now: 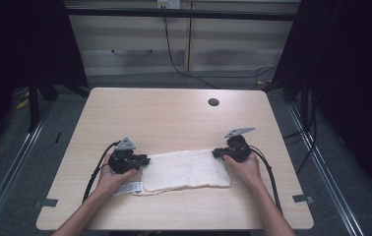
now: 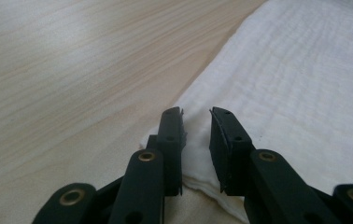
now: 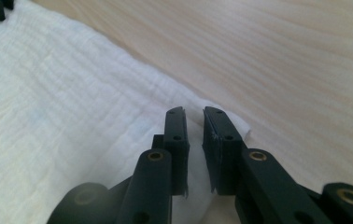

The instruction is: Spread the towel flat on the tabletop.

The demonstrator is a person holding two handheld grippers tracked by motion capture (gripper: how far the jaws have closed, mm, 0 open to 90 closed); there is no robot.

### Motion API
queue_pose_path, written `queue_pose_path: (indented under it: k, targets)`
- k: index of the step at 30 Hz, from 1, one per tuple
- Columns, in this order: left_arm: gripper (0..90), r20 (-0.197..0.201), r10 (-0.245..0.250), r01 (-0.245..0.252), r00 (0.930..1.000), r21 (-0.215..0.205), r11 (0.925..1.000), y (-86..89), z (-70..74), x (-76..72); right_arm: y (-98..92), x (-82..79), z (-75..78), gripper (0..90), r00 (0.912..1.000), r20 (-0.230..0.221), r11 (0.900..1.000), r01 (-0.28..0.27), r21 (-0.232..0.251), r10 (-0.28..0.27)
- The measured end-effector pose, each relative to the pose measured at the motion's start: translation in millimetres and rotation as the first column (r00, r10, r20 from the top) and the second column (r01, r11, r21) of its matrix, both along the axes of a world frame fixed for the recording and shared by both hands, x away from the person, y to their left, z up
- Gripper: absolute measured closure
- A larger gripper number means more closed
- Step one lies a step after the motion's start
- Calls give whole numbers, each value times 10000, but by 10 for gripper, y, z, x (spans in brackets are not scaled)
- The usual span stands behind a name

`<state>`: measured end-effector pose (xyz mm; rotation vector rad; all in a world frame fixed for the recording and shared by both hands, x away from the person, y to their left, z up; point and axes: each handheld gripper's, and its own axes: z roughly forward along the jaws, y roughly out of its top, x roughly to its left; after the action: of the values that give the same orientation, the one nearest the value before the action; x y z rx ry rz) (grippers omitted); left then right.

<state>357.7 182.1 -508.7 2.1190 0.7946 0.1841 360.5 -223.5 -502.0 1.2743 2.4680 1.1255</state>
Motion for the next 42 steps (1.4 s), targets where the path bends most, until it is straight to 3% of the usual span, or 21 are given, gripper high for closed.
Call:
queue_pose_path:
  k: [10, 12, 14, 16, 21, 23, 27, 31, 33, 36, 39, 42]
  targets:
    - [735, 86, -313, 312, 9995, 70, 9995, -8, 0, -30, -65, -452, 42, 790, 9978, -276, 9980, -607, -172, 602]
    - [735, 145, -315, 313, 9994, 99, 9995, -13, -1, -30, -88, -486, 78, 782, 9975, -210, 9977, -679, 22, 679]
    - [739, 115, -288, 287, 9995, 82, 9996, -18, -2, -23, -165, -480, 158, 808, 9985, 107, 9974, -541, 472, 536]
    - [746, 111, -291, 290, 9995, 81, 9995, -22, -3, -9, -279, -422, 232, 793, 9991, 413, 9962, -71, 873, 35]
    - [745, 148, -322, 321, 9994, 72, 9995, -25, -5, -6, -270, -304, 131, 744, 9997, 153, 9971, -216, 729, 205]
    - [745, 133, -308, 307, 9994, 78, 9995, -23, -5, -5, -213, -283, 66, 702, 9991, 3, 9981, -425, 455, 425]
    - [742, 137, -325, 324, 9994, 81, 9994, -22, -5, -5, -175, -264, 15, 661, 9992, 54, 9984, -396, 406, 394]
    - [737, 146, -363, 362, 9992, 83, 9993, -20, -4, -7, -147, -261, -5, 652, 9992, 153, 9993, -375, 3, 375]
    - [737, 143, -363, 362, 9992, 81, 9993, -18, -4, -7, -131, -269, -5, 690, 9979, 237, 9982, -601, -61, 603]
    - [732, 121, -405, 405, 9991, 38, 9992, -12, -5, -8, -117, -288, -10, 817, 9966, 152, 9967, -808, -24, 808]
    - [725, 18, -537, 537, 9986, 15, 9986, 9, -1, -12, -117, -296, -13, 862, 9975, -151, 9973, -684, 259, 688]
    - [706, -199, -723, 723, 9972, -28, 9974, 36, 12, -16, -128, -303, -6, 871, 9982, -82, 9979, -591, 268, 593]
